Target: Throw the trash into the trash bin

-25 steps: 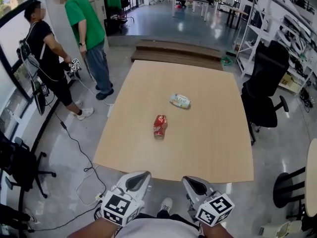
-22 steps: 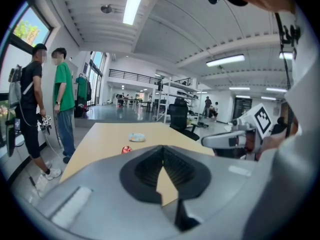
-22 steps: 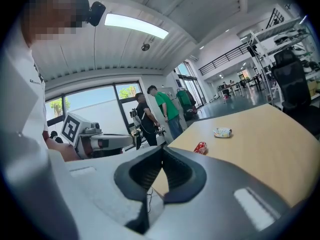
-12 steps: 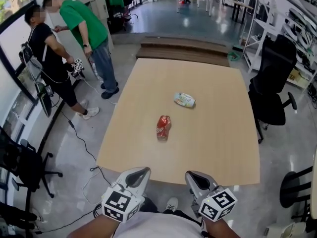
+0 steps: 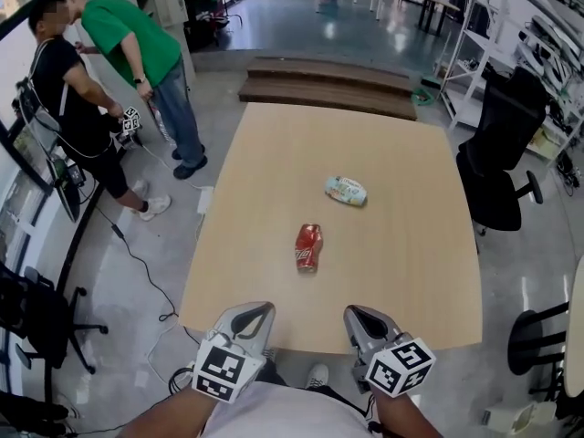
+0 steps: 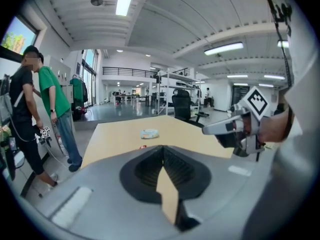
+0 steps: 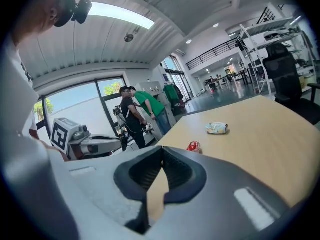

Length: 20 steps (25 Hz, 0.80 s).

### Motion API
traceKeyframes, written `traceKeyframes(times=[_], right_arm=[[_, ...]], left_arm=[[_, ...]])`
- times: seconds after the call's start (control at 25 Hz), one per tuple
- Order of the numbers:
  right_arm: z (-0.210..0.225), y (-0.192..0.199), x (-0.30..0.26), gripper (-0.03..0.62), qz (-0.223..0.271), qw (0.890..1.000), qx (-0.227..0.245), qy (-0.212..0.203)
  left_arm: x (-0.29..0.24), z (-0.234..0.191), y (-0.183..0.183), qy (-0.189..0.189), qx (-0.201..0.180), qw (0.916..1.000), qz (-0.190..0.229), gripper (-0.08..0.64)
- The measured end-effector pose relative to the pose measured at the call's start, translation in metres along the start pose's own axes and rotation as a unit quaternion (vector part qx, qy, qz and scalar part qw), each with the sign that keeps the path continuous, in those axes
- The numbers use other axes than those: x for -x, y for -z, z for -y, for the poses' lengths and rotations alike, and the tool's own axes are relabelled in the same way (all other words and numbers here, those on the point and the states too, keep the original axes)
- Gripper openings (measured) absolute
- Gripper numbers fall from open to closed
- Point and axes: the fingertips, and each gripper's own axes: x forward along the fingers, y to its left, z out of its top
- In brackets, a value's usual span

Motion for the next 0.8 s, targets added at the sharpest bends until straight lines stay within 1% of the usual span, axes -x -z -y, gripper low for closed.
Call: traceKeyframes(times=[0.16, 0.2, 0.24, 0.4, 0.52, 0.68, 0.8], right_arm=[[0.008, 0.002, -0.038, 0.005, -0.02, 1.0, -0.006, 0.02], [0.009, 0.005, -0.045, 0.028, -0.028, 0.999, -0.011, 0.026], [0.011, 0.009, -0.052, 0.034, -0.038, 0.999, -0.016, 0.032], [0.025, 0.023, -0.08, 0.094, -0.082, 0.994, -0.025, 0.06], [0.037, 0.029, -0.102, 0.115, -0.118, 0.989, -0.024, 0.085], [0.048, 0.032, -0.127, 0.16, -0.142, 0.983, -0.03, 0.109], [0.058, 0.039, -0.145, 0.218, -0.164, 0.978, -0.033, 0.128]], left_arm=[[-0.017, -0.025, 0.012, 0.025, 0.004, 0.9996, -0.009, 0.008], [-0.02, -0.029, 0.015, 0.03, 0.007, 0.9995, -0.011, 0.008], [-0.022, -0.032, 0.018, 0.036, 0.012, 0.9992, -0.014, 0.008], [-0.034, -0.044, 0.029, 0.057, 0.031, 0.9976, -0.024, 0.008], [-0.043, -0.055, 0.035, 0.07, 0.041, 0.9963, -0.031, 0.008], [-0.055, -0.072, 0.041, 0.081, 0.055, 0.9944, -0.04, 0.008], [-0.064, -0.082, 0.045, 0.087, 0.065, 0.993, -0.045, 0.008]])
